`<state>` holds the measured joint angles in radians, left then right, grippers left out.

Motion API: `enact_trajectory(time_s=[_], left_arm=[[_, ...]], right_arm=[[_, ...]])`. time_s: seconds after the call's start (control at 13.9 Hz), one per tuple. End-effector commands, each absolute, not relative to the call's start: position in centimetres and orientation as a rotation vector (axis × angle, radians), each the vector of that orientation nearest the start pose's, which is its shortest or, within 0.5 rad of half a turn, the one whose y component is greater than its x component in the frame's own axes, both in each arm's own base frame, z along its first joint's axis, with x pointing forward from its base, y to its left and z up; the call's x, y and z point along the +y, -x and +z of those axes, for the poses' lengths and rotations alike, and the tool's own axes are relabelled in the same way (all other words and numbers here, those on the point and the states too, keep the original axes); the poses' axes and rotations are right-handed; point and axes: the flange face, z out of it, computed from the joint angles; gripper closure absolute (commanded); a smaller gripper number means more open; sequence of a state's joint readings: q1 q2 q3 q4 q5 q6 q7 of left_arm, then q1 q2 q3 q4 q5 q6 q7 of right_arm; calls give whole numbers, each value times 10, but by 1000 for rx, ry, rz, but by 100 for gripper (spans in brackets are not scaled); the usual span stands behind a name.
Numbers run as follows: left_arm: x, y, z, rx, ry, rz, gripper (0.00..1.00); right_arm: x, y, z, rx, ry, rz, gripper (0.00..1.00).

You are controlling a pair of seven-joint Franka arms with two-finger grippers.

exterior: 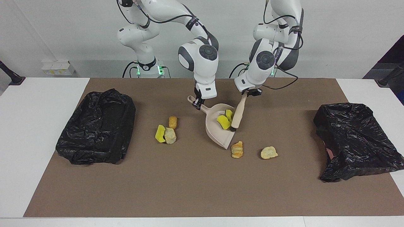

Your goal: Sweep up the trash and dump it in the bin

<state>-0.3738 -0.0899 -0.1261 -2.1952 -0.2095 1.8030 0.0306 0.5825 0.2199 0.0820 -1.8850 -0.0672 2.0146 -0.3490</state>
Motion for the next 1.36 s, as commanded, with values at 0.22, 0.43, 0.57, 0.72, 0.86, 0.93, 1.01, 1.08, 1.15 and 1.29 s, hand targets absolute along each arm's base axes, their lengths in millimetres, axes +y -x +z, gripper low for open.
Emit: enact_trajectory(time_s=[0.22, 0.43, 0.57, 0.72, 0.86, 0.93, 1.01, 1.08, 1.15, 1.29], left_arm=[[-244, -414, 443, 481, 3264, 379, 100], [-210, -451, 440, 414, 3282, 234, 100], [-174, -493, 424, 513, 3192, 192, 100], [-135, -532, 418, 549, 3161, 163, 100], [-99, -562, 409, 608, 3085, 156, 100], [-89, -574, 403, 653, 3038, 156, 100], [-77, -586, 399, 686, 3000, 143, 100], [-67, -597, 390, 706, 2971, 131, 100], [-60, -606, 374, 715, 2947, 131, 100], [-58, -611, 354, 754, 2908, 138, 100]], right_arm=[[368, -478, 388, -1587, 2772, 98, 100], [368, -478, 388, -1585, 2773, 96, 100], [367, -478, 388, -1534, 2803, 99, 100], [367, -478, 388, -1533, 2804, 111, 100], [364, -479, 385, -1549, 2792, 133, 100], [364, -480, 386, -1565, 2780, 134, 100], [366, -480, 387, -1562, 2777, 127, 100], [370, -487, 391, -1546, 2772, 113, 100], [369, -491, 391, -1529, 2771, 110, 100], [365, -493, 379, -1541, 2762, 178, 100]])
